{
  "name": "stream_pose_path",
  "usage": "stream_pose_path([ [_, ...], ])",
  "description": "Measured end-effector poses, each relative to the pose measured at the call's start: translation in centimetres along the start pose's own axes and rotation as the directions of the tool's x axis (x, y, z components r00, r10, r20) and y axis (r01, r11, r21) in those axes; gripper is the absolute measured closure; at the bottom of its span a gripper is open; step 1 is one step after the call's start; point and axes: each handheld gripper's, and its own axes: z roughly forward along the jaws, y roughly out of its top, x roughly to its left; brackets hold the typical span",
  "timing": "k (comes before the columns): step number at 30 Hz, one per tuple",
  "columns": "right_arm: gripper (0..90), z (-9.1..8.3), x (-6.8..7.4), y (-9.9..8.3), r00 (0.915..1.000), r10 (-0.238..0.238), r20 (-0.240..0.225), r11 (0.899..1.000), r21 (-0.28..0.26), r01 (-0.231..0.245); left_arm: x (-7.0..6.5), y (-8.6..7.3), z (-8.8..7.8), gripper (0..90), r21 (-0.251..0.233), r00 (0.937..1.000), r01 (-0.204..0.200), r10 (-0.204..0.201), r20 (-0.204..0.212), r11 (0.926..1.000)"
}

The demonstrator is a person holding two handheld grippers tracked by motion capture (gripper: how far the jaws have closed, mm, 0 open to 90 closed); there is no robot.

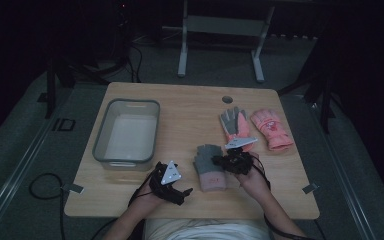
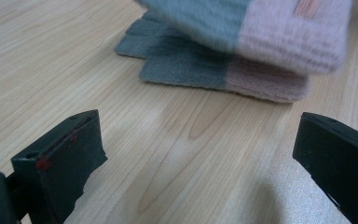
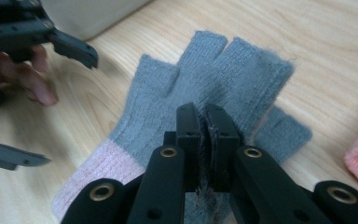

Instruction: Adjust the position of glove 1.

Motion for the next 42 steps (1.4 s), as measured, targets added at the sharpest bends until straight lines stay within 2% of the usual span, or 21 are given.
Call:
stream_pose_path([
  [8,85.6,1.4,-1.1,-0.7,0.9994,0.019,-0.028,0.999,0.039,-0.018,0.0,0.0,0.0,1.3,0.001,1.0,-0.002,0.002,0.001,1.0],
  [13,85.4,2.4,-1.3,-1.1,0.9996,0.017,-0.022,0.997,0.069,-0.015,0.0,0.0,0.0,1.3,0.001,1.0,-0.002,0.002,0.0,1.0],
  [16,85.0,2.7,-1.4,-1.3,0.9994,0.022,-0.027,0.997,0.076,-0.02,0.0,0.0,0.0,1.3,0.001,1.0,-0.002,0.002,0.001,1.0],
  [19,84.0,2.9,-1.6,-1.4,0.999,0.033,-0.03,0.997,0.076,-0.03,-0.1,0.0,0.0,1.3,0.0,0.9997,-0.022,0.022,-0.009,0.9997],
  [24,83.1,3.0,-1.7,-1.7,0.9989,0.04,-0.026,0.997,0.073,-0.038,-0.1,0.0,0.0,1.3,0.0,0.9998,-0.01,0.01,-0.015,0.9999],
  [26,81.6,3.0,-1.7,-1.8,0.9987,0.044,-0.024,0.997,0.072,-0.043,-0.1,0.0,0.1,1.3,0.005,0.9998,-0.017,0.018,-0.001,0.9998],
  [28,74.6,2.9,-1.6,-1.8,0.9985,0.051,-0.02,0.997,0.066,-0.05,-0.4,0.1,0.2,1.3,0.006,0.9985,-0.054,0.054,-0.002,0.9985],
  [29,70.1,2.7,-1.6,-1.7,0.9984,0.053,-0.02,0.997,0.06,-0.051,-0.6,0.2,0.2,1.3,-0.011,0.996,-0.09,0.09,-0.004,0.9959],
  [31,65.1,2.1,-1.6,-1.6,0.9985,0.047,-0.027,0.998,0.038,-0.046,-0.9,0.3,0.3,1.3,-0.027,0.9923,-0.124,0.124,-0.003,0.992],
  [32,61.8,1.8,-1.6,-1.5,0.9987,0.045,-0.024,0.999,0.026,-0.044,-1.0,0.5,0.4,1.6,-0.027,0.9927,-0.12,0.12,0.001,0.9924],
  [35,60.1,0.8,-1.9,-1.1,0.9992,0.04,-0.002,0.999,-0.005,-0.04,-1.2,1.3,0.5,3.3,0.024,0.9968,-0.072,0.071,0.036,0.9971],
  [38,58.5,0.0,-2.6,-0.7,0.999,0.039,0.021,0.999,-0.027,-0.038,-1.5,2.1,0.3,6.1,0.029,0.9971,-0.067,0.066,0.039,0.9973],
  [39,58.6,-0.1,-2.8,-0.5,0.9989,0.036,0.028,0.999,-0.027,-0.036,-1.7,2.5,0.3,8.5,0.029,0.9974,-0.06,0.059,0.041,0.9978],
  [40,58.5,-0.2,-3.2,-0.4,0.9986,0.04,0.034,0.999,-0.03,-0.039,-1.8,2.8,0.3,14.9,0.024,0.9964,-0.072,0.071,0.045,0.9971],
  [42,56.8,-0.2,-3.6,-0.1,0.9982,0.05,0.033,0.998,-0.031,-0.049,-1.9,3.4,0.4,15.1,0.02,0.9922,-0.087,0.085,0.091,0.996],
])
